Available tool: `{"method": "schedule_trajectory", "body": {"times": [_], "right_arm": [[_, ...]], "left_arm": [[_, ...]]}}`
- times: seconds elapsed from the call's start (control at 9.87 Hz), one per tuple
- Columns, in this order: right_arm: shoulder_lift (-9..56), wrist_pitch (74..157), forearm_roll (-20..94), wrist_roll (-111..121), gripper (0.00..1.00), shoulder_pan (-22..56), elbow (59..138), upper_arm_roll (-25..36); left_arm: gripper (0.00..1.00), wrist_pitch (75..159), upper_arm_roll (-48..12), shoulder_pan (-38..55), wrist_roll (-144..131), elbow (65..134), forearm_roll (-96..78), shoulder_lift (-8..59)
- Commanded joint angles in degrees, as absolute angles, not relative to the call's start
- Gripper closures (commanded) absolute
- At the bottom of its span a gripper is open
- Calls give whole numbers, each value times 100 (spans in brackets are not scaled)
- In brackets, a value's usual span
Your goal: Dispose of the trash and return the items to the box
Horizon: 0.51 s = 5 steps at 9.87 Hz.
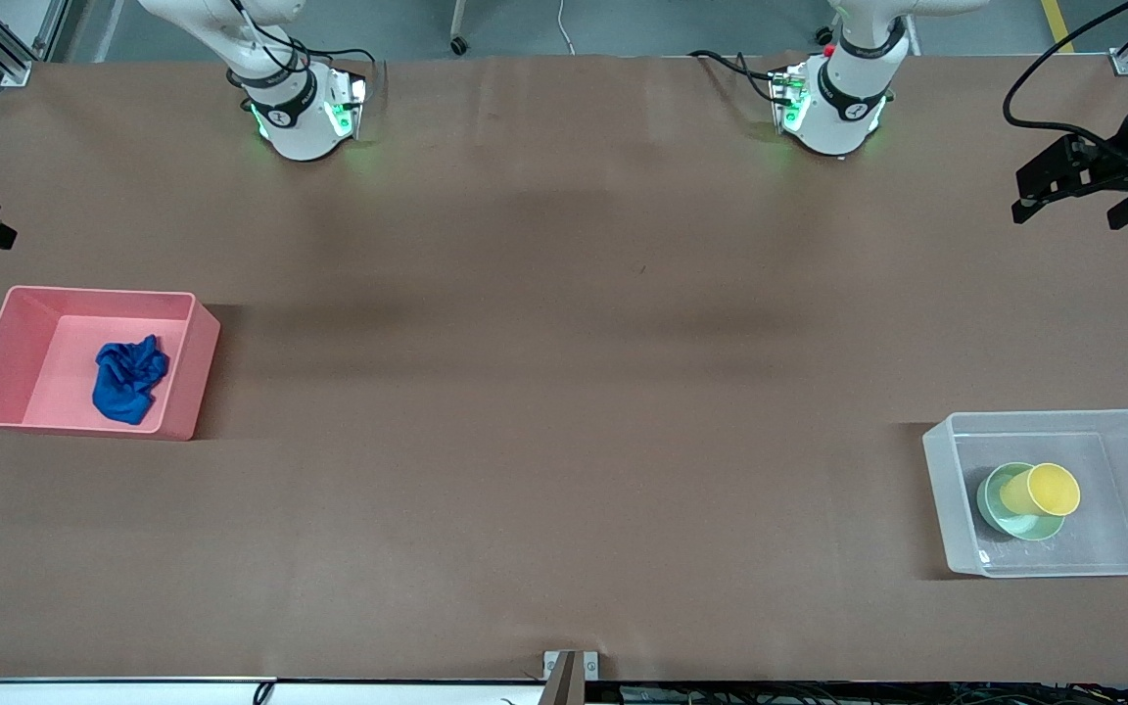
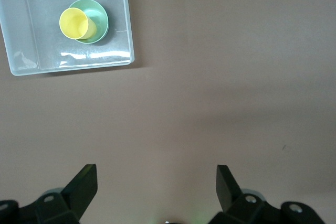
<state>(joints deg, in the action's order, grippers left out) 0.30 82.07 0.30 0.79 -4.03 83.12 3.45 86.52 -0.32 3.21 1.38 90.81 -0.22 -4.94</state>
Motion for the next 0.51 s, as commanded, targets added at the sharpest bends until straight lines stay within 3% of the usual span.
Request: {"method": "schedule_trajectory", "body": {"times": [0.0, 0.41], "right_arm": [[-35, 8183, -53, 123, 0, -404, 8350, 325], [-35, 8183, -53, 123, 0, -404, 8350, 334]], "left_arm": [[0, 8841, 35, 369, 70, 9378, 35, -493], [0, 9061, 44, 343, 62, 9378, 44, -334]]}}
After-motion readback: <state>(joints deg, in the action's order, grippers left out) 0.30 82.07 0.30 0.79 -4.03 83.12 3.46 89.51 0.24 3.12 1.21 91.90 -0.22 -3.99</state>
